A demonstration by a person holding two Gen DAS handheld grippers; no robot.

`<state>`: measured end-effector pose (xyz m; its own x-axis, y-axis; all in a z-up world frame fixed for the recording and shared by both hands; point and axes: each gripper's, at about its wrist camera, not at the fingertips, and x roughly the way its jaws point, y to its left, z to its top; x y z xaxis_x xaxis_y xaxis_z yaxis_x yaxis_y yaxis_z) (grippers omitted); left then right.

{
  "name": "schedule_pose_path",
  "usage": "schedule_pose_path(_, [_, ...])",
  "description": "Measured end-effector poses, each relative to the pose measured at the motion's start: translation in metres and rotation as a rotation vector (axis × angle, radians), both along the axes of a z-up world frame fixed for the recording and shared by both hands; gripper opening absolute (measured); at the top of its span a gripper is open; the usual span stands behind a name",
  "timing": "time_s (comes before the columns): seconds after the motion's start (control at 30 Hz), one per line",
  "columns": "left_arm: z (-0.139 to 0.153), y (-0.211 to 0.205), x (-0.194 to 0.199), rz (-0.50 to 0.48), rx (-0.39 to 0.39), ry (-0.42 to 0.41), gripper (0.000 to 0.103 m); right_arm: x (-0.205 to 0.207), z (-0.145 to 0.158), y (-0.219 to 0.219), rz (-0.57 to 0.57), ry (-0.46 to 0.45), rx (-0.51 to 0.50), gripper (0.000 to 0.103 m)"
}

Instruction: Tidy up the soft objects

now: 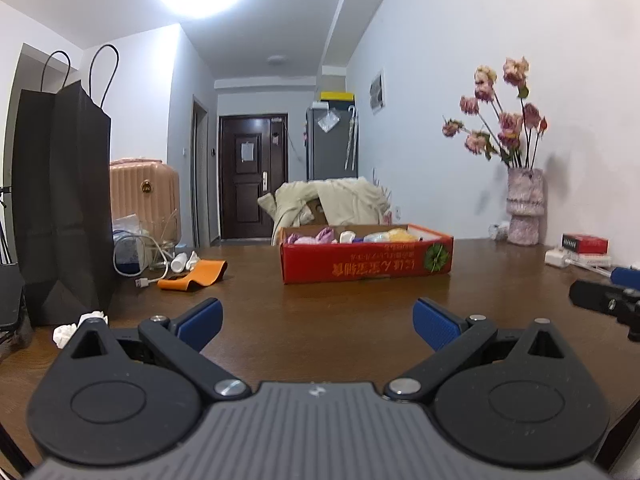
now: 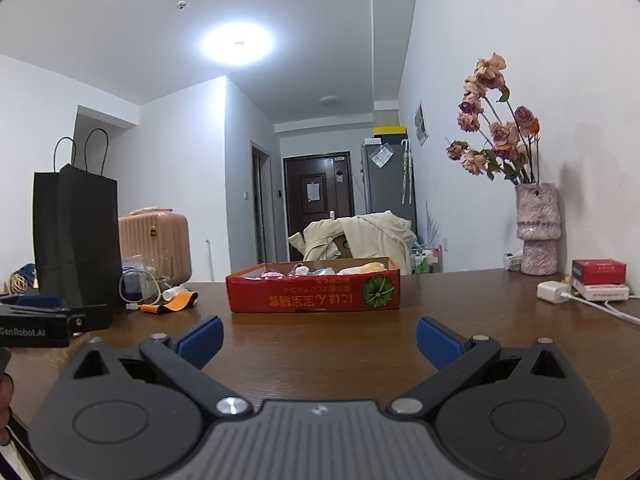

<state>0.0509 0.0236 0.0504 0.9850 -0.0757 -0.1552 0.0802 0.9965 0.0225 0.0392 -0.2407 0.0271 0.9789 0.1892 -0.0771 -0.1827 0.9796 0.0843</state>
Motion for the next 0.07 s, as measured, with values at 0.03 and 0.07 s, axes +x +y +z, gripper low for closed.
schedule_pose_path(0.03, [0.0003,-0.0006,-0.0016,0.001,-0.005,-0.014,0.103,-0.0005,0.0003,0.0011,0.006,-0.004,-0.001,0.103])
schedule_pose_path(0.07, [0.0000,-0.0018,-0.0033,-0.002,-0.009,-0.023,0.103,-0.0010,0.0004,0.0022,0.012,-0.009,-0.003,0.103])
